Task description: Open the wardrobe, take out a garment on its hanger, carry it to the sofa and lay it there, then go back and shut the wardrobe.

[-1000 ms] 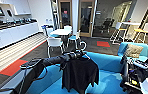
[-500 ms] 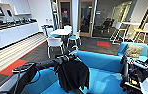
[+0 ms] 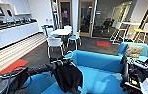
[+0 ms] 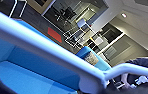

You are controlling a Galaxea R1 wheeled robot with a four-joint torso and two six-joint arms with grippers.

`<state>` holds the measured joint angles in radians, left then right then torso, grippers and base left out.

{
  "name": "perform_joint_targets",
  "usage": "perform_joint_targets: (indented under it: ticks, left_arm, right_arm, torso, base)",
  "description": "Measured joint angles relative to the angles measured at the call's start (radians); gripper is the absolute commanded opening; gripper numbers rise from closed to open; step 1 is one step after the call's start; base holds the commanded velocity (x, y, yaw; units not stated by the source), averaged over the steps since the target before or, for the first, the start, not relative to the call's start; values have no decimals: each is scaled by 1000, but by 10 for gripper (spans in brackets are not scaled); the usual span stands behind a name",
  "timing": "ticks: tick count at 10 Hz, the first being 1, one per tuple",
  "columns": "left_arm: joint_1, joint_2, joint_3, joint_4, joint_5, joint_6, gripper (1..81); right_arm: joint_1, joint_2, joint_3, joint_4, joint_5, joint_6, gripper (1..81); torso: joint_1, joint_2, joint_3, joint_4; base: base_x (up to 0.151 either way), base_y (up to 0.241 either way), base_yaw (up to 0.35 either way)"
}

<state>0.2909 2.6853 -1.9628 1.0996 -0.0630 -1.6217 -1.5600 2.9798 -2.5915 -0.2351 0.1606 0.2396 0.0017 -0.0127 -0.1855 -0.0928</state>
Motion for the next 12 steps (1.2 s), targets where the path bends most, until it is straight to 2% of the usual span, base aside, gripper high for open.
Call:
perform_joint_targets:
  ticks: [5,12]
  left_arm:
    - [91,-122,97,79,-1,0,10]
    - [256,-240,117,184,-5,1,10]
  right_arm:
    - [-3,3,-1,0,4,0,811]
    - [-3,5,-3,1,4,-1,811]
  torso:
    - [0,0,0,0]
    - [0,0,0,0]
  base:
    - [0,0,0]
    - [0,0,0]
